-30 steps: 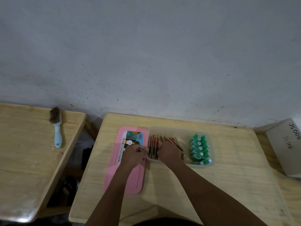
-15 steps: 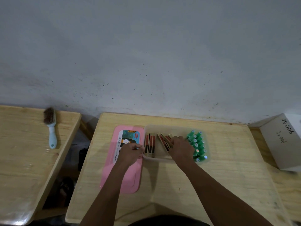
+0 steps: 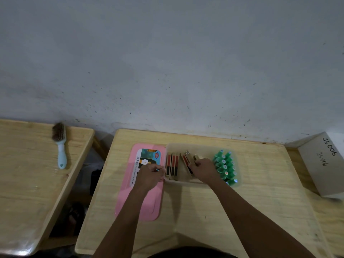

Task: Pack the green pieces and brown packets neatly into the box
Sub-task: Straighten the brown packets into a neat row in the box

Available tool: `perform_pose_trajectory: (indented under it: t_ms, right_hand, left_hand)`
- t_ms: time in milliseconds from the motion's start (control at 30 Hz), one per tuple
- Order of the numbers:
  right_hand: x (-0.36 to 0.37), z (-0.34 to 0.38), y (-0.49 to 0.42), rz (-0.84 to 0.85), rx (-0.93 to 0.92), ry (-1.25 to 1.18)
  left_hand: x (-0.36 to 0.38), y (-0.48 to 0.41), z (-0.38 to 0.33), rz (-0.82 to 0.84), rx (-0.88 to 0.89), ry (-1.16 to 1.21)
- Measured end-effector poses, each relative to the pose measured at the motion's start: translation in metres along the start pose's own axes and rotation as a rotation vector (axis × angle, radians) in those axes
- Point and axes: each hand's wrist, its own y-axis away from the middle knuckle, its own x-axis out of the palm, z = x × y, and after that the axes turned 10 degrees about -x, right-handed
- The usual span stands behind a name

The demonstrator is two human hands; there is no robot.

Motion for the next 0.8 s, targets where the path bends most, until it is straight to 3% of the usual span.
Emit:
perform_pose_trajectory:
  t_ms: [267, 500, 800]
  right_hand:
    - [0.012, 0.015, 0.002, 0.043, 0.007, 0.189]
    - [0.024, 0.016, 0.002, 0.150, -0.013, 0.029]
    - [0.012, 0.015, -0.003, 0.037, 0.055, -0.138]
  left_hand:
    - [0.000, -0.001, -0.001, -0.011, 0.002, -0.024]
    - [0.000, -0.002, 0.001, -0.026, -0.007, -0.030]
    - [0.001, -0.003, 0.001, -0.022, 0.005, -0.032]
